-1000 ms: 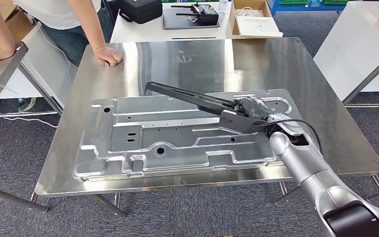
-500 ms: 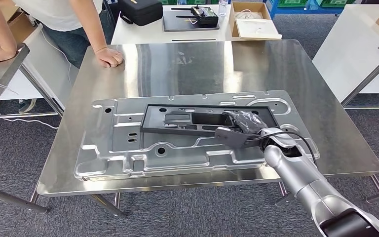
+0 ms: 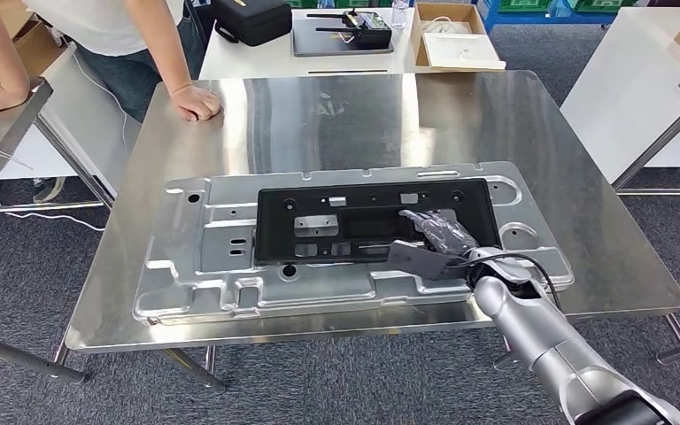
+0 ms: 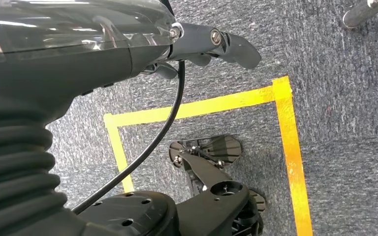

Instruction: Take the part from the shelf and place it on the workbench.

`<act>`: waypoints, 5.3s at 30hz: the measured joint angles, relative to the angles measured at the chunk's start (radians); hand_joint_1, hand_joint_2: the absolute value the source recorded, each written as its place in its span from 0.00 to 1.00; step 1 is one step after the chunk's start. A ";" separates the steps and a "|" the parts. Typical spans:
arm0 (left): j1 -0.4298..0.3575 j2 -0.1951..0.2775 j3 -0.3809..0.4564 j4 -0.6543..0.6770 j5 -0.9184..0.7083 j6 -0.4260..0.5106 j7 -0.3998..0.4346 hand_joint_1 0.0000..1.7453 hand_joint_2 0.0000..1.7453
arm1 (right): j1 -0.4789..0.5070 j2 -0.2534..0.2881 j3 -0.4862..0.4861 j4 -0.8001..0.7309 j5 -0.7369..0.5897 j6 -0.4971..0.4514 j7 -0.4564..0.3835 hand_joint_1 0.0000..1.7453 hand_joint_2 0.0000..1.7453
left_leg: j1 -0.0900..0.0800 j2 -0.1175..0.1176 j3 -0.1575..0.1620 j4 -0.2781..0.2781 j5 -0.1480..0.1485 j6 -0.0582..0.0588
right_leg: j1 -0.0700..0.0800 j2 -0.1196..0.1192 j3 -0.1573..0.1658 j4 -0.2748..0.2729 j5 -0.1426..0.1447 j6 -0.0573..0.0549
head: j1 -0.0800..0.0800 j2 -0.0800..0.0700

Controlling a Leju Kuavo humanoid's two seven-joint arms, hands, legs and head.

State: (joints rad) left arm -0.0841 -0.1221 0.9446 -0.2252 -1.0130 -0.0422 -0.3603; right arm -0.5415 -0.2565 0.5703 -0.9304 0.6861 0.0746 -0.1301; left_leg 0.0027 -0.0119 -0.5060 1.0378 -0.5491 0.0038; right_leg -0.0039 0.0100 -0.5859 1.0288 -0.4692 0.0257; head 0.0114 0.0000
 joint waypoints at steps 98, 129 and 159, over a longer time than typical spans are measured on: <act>0.027 -0.009 0.283 -0.016 -0.072 0.018 -0.017 0.00 0.00 | 0.569 0.507 -1.779 0.153 0.229 0.021 -0.353 0.00 0.00 | 0.017 0.011 0.034 0.031 -0.008 -0.040 | -0.014 -0.013 -0.019 -0.030 0.040 -0.010 | -0.002 0.000; 0.023 -0.022 0.308 -0.017 -0.103 0.013 0.035 0.00 0.00 | 0.508 0.391 -1.826 0.616 0.402 -0.073 -0.115 0.00 0.00 | 0.018 0.013 0.037 0.038 -0.006 -0.043 | -0.005 -0.015 -0.023 -0.031 0.045 -0.016 | 0.000 0.000; 0.021 -0.023 0.320 -0.022 -0.110 0.013 0.033 0.00 0.00 | 0.501 0.387 -1.822 0.643 0.428 -0.056 -0.118 0.00 0.00 | 0.007 0.015 0.005 0.080 -0.003 -0.029 | 0.007 -0.019 -0.002 -0.036 0.020 -0.033 | 0.000 0.000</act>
State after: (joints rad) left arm -0.0632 -0.1453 1.2649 -0.2470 -1.1234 -0.0295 -0.3278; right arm -0.0404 0.1305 -1.2516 -0.2872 1.1138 0.0189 -0.2483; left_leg 0.0095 0.0030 -0.5009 1.1181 -0.5523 -0.0254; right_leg 0.0026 -0.0088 -0.5880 0.9932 -0.4497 -0.0074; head 0.0112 0.0000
